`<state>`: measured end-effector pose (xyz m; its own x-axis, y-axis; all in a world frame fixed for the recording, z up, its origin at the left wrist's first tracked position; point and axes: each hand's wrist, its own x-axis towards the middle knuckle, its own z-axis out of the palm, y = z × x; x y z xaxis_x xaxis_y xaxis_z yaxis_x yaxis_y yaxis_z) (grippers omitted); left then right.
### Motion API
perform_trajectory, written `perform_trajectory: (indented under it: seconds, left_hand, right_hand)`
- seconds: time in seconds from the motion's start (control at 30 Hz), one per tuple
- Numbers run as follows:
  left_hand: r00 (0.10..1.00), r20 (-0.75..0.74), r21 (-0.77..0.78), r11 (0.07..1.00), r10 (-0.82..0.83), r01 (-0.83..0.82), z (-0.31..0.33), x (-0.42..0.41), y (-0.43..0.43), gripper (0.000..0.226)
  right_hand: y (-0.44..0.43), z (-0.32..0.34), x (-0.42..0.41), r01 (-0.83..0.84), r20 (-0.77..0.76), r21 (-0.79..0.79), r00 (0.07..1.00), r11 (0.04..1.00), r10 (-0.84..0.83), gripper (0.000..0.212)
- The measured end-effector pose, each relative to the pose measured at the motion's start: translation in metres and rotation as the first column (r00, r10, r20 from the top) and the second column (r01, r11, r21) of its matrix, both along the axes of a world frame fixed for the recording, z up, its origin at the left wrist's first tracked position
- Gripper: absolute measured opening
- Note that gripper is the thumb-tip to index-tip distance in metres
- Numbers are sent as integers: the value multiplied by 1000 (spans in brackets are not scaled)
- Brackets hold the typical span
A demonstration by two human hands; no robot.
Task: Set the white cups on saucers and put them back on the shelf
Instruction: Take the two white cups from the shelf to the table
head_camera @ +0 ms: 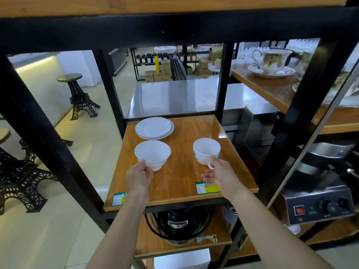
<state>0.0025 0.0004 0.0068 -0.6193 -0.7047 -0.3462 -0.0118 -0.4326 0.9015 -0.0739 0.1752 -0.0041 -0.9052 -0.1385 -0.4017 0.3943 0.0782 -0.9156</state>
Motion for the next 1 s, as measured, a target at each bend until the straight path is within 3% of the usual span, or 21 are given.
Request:
perform_trajectory:
  seconds: [0.2, 0.33, 0.6, 0.83, 0.93, 1.0]
  left_hand:
    - [987, -135, 101, 990, -82, 96, -6, 43, 4, 29]
    - [966, -222, 3, 990, -136, 140, -12, 79, 23, 33]
    - [907, -227, -6, 932, -355, 363, -14, 121, 90, 37]
    - [737, -194, -49, 757, -647, 652, -12, 124, 223, 33]
    - [571, -127, -227, 585, -811, 779, -21, 129, 295, 25]
    - [468, -105, -241, 479, -877, 844, -25, 137, 348, 22]
  right_hand:
    - [9, 3, 54, 157, -85, 16, 984, 988, -155, 32]
    - [28, 1, 110, 228, -155, -59, 960, 972, -234, 17]
    - [103, -12, 182, 499, -100, -91, 856, 862, -507, 26]
    - [228, -12, 252, 726, -193, -58, 666, 686, -721, 32]
    - [292, -9, 292, 823, -211, -62, 542, 564, -814, 33]
    - [337, -10, 321, 880, -222, -50, 452, 473, -864, 35]
